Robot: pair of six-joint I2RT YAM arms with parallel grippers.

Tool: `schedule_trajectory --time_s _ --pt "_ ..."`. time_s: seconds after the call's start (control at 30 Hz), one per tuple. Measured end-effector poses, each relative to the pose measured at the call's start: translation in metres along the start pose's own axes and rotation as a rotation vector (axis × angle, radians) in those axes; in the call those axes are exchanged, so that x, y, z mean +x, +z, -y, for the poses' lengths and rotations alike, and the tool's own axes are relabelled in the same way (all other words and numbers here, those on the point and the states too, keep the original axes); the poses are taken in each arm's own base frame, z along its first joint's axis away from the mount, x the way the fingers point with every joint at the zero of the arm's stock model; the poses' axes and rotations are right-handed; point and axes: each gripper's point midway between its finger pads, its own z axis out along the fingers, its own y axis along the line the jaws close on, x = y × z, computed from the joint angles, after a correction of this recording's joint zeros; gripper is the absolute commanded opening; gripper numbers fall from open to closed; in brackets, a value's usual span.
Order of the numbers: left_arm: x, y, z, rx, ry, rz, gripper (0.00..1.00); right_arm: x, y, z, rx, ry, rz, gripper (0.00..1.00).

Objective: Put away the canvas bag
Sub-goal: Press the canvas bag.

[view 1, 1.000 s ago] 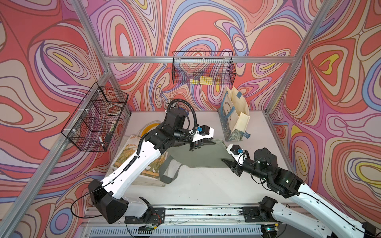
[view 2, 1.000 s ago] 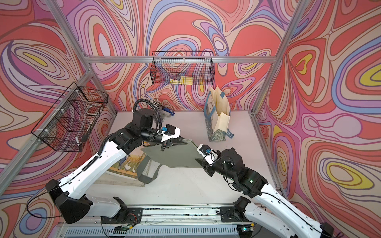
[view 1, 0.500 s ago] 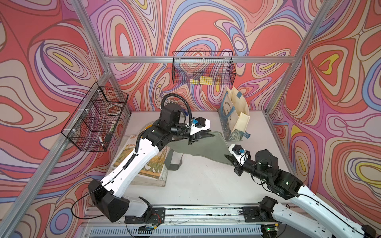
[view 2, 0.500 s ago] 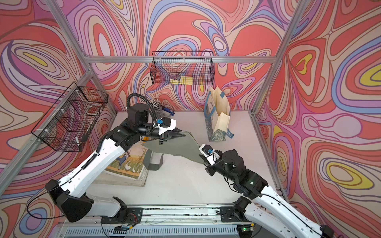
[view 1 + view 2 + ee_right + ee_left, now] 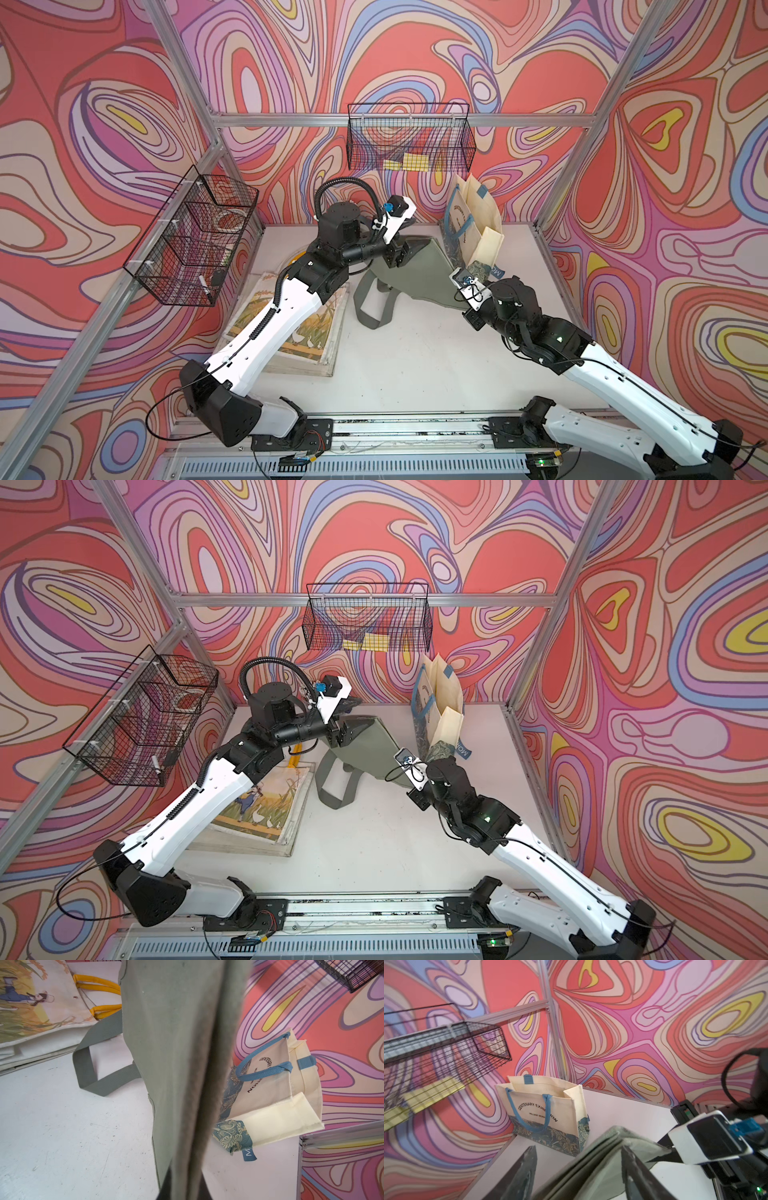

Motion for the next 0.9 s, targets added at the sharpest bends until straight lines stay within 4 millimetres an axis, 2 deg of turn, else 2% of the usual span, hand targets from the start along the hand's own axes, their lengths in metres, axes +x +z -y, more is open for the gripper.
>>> schedule_trajectory --time_s 0.2,0.3,0.43,0.6,0.67,0.9 --pt "0.004 -0.031 -0.018 -0.189 -0.306 -0.065 0.66 0.006 0.002 0.008 0.053 -0.028 -0.034 0.0" --pt "0.001 -0.042 -0.019 -0.231 -0.438 -0.083 0.69 0.006 0.001 0.012 0.072 -0.049 -0.036 0.0" --pt "0.007 -0.045 -0.011 -0.232 -0.466 -0.122 0.75 0.006 0.003 0.012 0.074 -0.079 -0.042 0.0" --pt "0.038 -0.048 0.037 -0.124 -0.192 -0.196 0.77 0.005 0.006 0.008 0.043 -0.125 -0.061 0.0" --pt "0.043 -0.051 0.045 -0.092 -0.071 -0.212 0.77 0.001 0.004 0.007 0.028 -0.139 -0.064 0.0" --pt "0.025 -0.05 0.057 -0.019 0.383 -0.191 0.84 -0.011 -0.008 0.003 -0.045 -0.168 -0.057 0.0"
